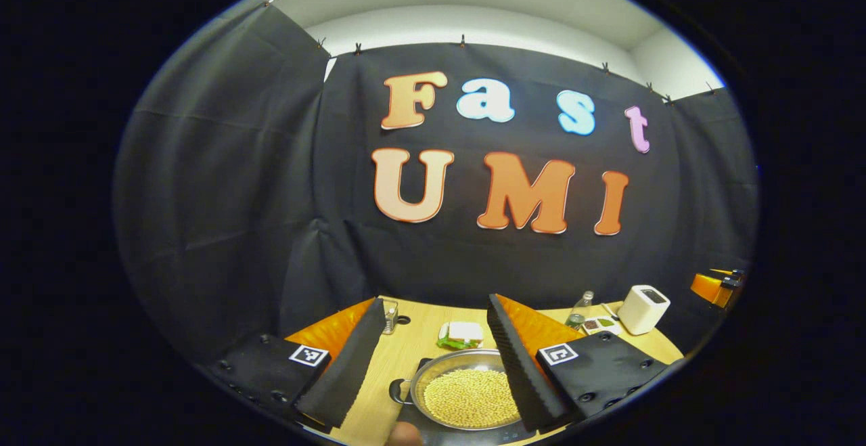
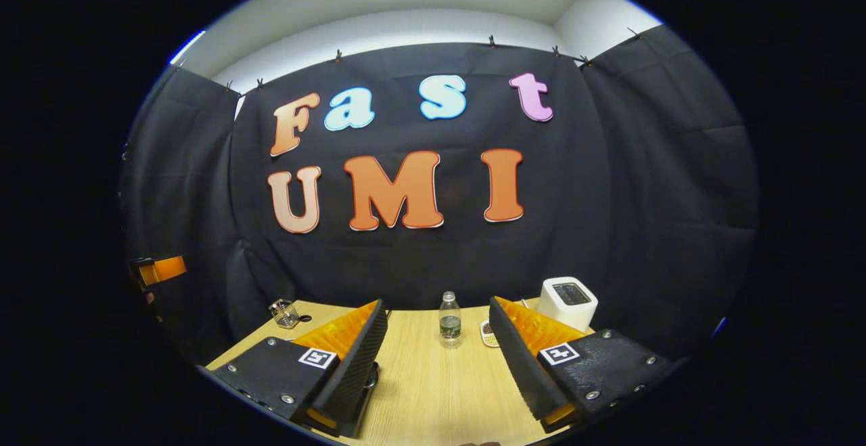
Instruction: First push the handle of the pot to place it horizontally, then grasp the pot with both hands and set it on the induction cooktop.
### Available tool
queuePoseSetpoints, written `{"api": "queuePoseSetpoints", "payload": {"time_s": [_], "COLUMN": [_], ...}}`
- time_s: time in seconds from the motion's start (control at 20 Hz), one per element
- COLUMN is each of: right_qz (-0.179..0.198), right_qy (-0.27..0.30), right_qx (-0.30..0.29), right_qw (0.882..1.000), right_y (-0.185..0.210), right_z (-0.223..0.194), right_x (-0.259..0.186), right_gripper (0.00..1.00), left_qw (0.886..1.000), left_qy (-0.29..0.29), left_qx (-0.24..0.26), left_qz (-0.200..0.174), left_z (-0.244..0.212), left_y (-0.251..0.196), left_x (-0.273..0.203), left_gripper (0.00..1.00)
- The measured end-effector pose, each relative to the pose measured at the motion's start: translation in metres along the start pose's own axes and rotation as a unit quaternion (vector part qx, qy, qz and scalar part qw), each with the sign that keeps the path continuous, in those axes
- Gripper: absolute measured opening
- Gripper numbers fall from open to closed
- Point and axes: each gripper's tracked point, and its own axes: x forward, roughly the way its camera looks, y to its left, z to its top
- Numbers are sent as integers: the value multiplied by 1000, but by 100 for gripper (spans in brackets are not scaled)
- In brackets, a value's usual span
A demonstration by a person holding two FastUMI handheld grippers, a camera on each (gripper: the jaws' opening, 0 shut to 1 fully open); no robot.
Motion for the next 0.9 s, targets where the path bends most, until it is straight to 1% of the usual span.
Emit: {"api": "queuePoseSetpoints", "payload": {"time_s": [0.1, 0.25, 0.45, 0.55, 0.75, 0.9], "right_qz": [-10, -3, -3, -1, -6, -10], "right_qy": [-16, -29, -30, -28, -33, -36], "right_qx": [-7, -1, 3, 7, 13, 14], "right_qw": [1000, 1000, 1000, 1000, 999, 999], "right_y": [-20, -33, -51, -56, -68, -73], "right_z": [11, 18, 9, 6, 3, 3], "right_x": [-15, -38, -54, -60, -69, -73], "right_gripper": [94, 93, 93, 94, 94, 94], "left_qw": [1000, 999, 998, 997, 998, 998], "left_qy": [-17, -23, -47, -43, -42, -35], "left_qx": [-1, -15, -4, -10, -3, -3], "left_qz": [-12, -40, -47, -57, -52, -57], "left_z": [10, 11, 19, 14, 16, 10], "left_y": [-16, -48, -66, -79, -81, -91], "left_x": [-27, -52, -77, -81, -80, -83], "left_gripper": [98, 97, 97, 98, 98, 98]}}
